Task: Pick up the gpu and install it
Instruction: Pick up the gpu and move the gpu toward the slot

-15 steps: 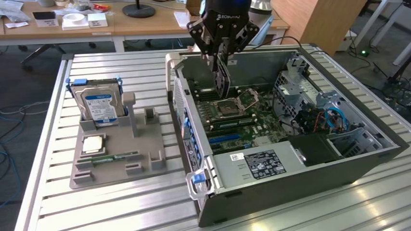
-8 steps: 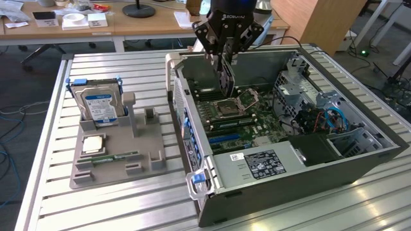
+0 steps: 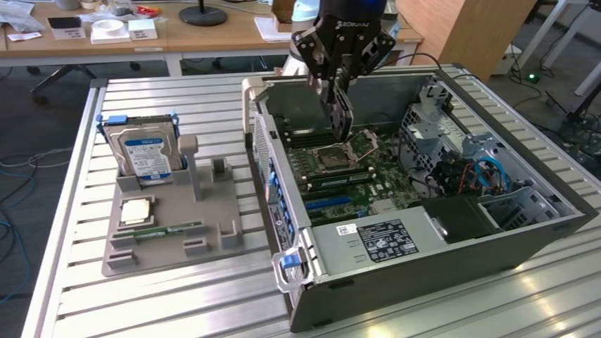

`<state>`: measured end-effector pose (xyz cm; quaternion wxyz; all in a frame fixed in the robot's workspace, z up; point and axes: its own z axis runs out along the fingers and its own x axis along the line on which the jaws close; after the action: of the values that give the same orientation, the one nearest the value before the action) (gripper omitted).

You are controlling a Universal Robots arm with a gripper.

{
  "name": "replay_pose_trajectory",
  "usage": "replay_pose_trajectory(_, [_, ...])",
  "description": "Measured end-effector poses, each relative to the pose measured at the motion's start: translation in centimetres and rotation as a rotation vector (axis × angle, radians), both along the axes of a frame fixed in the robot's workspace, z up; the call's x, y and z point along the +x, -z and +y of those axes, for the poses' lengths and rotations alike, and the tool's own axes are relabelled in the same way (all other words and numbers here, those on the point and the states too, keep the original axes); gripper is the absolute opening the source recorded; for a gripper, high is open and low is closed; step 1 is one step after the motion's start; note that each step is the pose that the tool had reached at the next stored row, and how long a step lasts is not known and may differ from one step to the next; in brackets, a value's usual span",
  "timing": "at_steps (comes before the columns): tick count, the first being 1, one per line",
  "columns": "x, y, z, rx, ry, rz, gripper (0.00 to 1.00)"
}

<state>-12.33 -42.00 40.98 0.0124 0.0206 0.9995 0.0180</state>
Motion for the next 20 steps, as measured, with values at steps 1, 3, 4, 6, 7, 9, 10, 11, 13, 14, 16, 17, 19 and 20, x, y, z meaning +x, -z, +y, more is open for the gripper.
replay_pose_trajectory(1, [0.2, 0.00, 0.00, 0.0000, 0.000, 0.0000, 0.26])
replay_pose_trajectory(3, [0.5, 0.00, 0.01, 0.0000, 0.000, 0.0000, 0.26])
replay_pose_trajectory(4, [0.6, 0.00, 0.01, 0.0000, 0.000, 0.0000, 0.26])
replay_pose_trajectory(6, [0.9, 0.00, 0.01, 0.0000, 0.000, 0.0000, 0.26])
replay_pose_trajectory(7, [1.1, 0.00, 0.01, 0.0000, 0.000, -0.0001, 0.26])
replay_pose_trajectory(9, [1.4, 0.00, 0.01, 0.0001, 0.000, -0.0001, 0.26])
replay_pose_trajectory(10, [1.5, 0.00, 0.01, 0.0000, 0.000, -0.0001, 0.26])
replay_pose_trajectory(11, [1.7, 0.00, 0.01, 0.0000, 0.000, 0.0000, 0.26])
replay_pose_trajectory(13, [1.9, 0.00, 0.01, 0.0001, 0.000, 0.0000, 0.26])
replay_pose_trajectory(14, [2.1, 0.00, 0.01, 0.0001, 0.000, 0.0000, 0.26])
replay_pose_trajectory(16, [2.3, 0.00, 0.01, 0.0000, 0.000, 0.0000, 0.26])
replay_pose_trajectory(17, [2.4, 0.00, 0.01, -0.0001, 0.000, 0.0000, 0.26])
replay_pose_trajectory(19, [2.5, 0.00, 0.01, 0.0000, 0.000, 0.0000, 0.26])
replay_pose_trajectory(20, [2.5, 0.00, 0.01, 0.0001, 0.000, -0.0001, 0.26])
